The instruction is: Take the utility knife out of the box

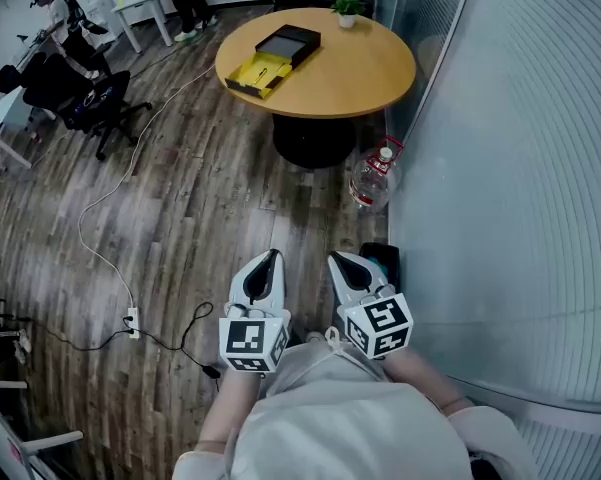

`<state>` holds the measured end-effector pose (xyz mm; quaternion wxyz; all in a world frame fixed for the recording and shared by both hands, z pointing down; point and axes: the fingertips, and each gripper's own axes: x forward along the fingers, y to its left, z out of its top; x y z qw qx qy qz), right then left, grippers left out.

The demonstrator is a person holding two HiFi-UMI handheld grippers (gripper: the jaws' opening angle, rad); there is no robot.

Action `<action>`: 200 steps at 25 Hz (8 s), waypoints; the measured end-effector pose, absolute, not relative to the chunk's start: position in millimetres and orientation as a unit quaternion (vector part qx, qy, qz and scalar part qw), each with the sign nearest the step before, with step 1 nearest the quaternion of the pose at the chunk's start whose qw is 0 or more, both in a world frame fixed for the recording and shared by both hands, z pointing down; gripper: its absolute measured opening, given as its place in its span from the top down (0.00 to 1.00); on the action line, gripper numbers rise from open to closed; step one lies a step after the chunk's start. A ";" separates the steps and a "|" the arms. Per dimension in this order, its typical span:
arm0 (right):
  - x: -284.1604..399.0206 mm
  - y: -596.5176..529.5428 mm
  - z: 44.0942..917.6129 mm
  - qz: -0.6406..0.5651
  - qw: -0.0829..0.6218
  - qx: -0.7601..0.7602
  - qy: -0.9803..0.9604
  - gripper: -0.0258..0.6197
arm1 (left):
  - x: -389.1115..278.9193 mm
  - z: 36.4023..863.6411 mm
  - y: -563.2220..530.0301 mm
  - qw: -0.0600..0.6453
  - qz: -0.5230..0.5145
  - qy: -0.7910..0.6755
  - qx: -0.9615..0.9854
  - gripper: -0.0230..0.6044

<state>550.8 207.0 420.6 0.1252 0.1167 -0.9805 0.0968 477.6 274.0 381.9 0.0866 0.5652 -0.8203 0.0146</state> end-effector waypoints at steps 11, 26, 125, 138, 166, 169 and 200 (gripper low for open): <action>498.8 202.9 432.0 0.108 0.133 0.114 -0.979 0.96 | 430.6 397.0 270.3 0.096 0.031 -0.820 0.563 0.95; 300.6 204.7 435.8 0.104 0.168 0.142 -0.970 0.96 | 220.3 388.6 284.1 0.099 0.025 -0.812 0.575 0.96; -247.6 -336.0 712.3 0.341 0.451 0.438 -0.699 0.86 | -394.0 600.0 -319.9 0.257 0.162 -0.505 0.808 0.96; -246.6 -335.5 713.4 0.334 0.442 0.429 -0.714 0.87 | -387.0 596.7 -318.7 0.261 0.162 -0.500 0.810 0.96; -250.4 -356.3 471.0 0.180 0.187 0.490 -0.832 0.87 | -368.1 437.7 -347.9 0.123 0.069 -0.528 0.837 0.96; -249.3 -355.5 445.2 0.161 0.164 0.496 -0.837 0.87 | -366.9 409.8 -348.2 0.101 0.054 -0.529 0.841 0.95; -254.1 -344.6 415.6 0.132 0.129 0.502 -0.845 0.86 | -357.7 379.6 -346.4 0.067 0.039 -0.522 0.849 0.96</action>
